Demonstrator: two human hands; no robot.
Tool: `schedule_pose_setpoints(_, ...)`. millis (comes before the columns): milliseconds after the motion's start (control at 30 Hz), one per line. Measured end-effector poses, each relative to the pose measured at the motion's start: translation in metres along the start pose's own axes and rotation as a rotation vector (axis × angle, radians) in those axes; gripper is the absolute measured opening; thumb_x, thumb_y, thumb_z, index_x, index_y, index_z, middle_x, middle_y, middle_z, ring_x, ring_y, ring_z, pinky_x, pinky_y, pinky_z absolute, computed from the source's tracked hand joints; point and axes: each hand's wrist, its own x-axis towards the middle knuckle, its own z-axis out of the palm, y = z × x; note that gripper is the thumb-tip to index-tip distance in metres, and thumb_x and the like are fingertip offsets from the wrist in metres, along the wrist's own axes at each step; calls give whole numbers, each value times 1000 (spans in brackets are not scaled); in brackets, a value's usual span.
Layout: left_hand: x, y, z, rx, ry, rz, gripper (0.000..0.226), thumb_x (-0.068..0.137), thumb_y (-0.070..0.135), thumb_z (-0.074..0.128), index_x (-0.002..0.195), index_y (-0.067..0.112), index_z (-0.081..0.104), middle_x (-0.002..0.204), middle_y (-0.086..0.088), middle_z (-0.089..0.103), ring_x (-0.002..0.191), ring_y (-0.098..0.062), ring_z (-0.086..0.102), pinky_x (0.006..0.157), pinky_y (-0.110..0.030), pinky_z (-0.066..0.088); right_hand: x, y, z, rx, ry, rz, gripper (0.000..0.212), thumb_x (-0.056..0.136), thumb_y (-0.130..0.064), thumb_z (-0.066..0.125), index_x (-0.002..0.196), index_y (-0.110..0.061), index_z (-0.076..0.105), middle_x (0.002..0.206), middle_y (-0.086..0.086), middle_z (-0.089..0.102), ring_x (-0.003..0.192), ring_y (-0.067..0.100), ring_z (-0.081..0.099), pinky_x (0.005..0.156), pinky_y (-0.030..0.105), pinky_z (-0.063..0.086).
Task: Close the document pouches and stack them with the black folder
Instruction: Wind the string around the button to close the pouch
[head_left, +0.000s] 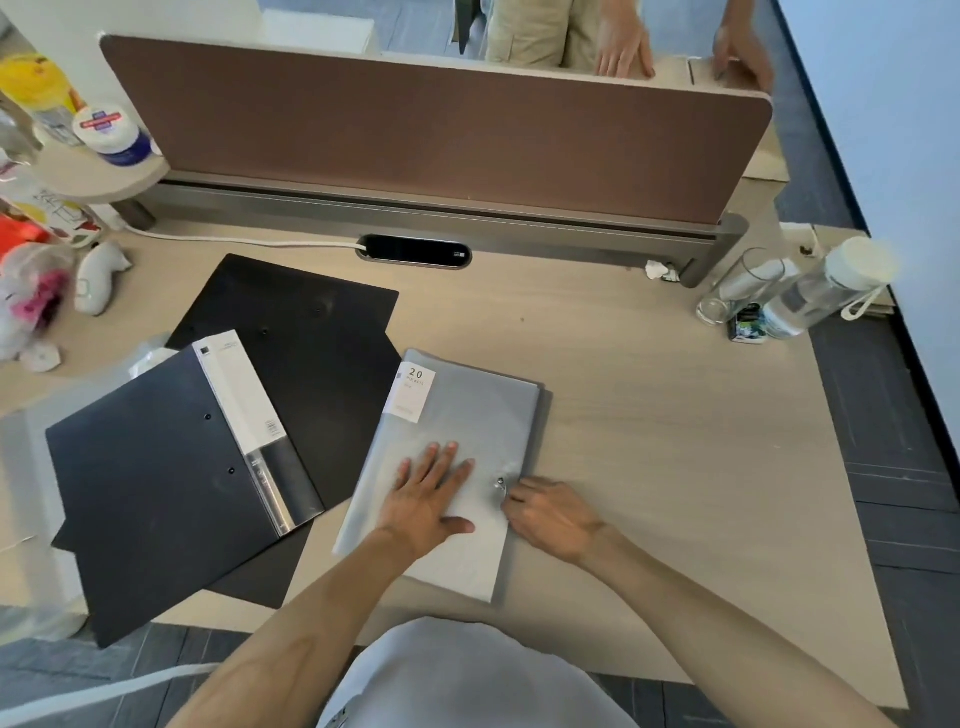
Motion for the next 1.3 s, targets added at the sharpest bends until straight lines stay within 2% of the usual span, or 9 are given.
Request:
schedule_pose_setpoints(133,0,-4,0,-52,6,-27,96,84,69,44,152,27,-10,160,1,-20,147,-21,-19,122,-42,-3,21,-9,-3,-47,-51,31,14,64,-16,74,74,-17,64,78,0,67,75,18,67,57,26,54)
schedule_pose_setpoints(433,-1,-9,2,-70,31,-8,97,83,69,47,153,28,-6,161,3,-17,148,-18,-18,120,-37,-7,75,5,-23,-168,-210,-20,31,57,-17,81,84,-8,68,79,6,67,77,24,65,53,27,50)
schedule_pose_setpoints(567,-1,-9,3,-58,10,-13,96,83,69,46,153,29,-7,160,3,-19,147,-18,-19,119,-37,-10,86,22,-37,-102,-321,85,26,84,-20,57,105,-6,61,106,10,65,107,29,55,79,36,49)
schedule_pose_setpoints(667,-1,-9,2,-45,1,-14,95,84,69,45,152,30,-9,160,3,-20,147,-18,-21,119,-37,-10,80,29,-38,8,-321,224,21,89,-27,51,101,-11,58,109,5,63,113,23,52,86,33,45)
schedule_pose_setpoints(800,-1,-7,0,-37,-9,-19,96,83,69,45,152,30,-10,160,2,-20,147,-19,-20,119,-37,-9,58,35,-34,158,-233,317,10,87,-24,51,86,-16,57,97,1,63,105,20,53,78,33,44)
schedule_pose_setpoints(900,-2,-7,-2,-22,-32,-16,96,84,69,44,152,29,-12,160,2,-22,146,-19,-22,119,-38,-8,40,37,-28,116,-107,205,6,82,-18,65,81,-14,61,85,4,64,89,26,62,68,31,51)
schedule_pose_setpoints(1000,-3,-5,-7,-42,-30,-29,96,84,67,47,153,28,-8,160,1,-19,147,-19,-18,120,-37,-5,26,37,-20,70,-90,105,24,67,-16,79,83,-19,62,77,0,63,75,22,65,55,25,52)
schedule_pose_setpoints(1133,-3,-1,-9,-54,-40,-50,96,84,65,49,153,28,-7,161,1,-19,148,-20,-17,121,-38,-3,18,26,-16,-18,-59,42,22,66,-31,80,83,-23,70,77,-5,63,74,16,65,57,21,48)
schedule_pose_setpoints(1300,-2,0,-8,-54,-47,-63,94,86,62,49,152,28,-9,160,1,-20,148,-20,-18,121,-39,-3,15,15,-4,-69,-26,27,30,62,-28,81,90,-23,72,76,-6,63,73,16,64,60,23,49)
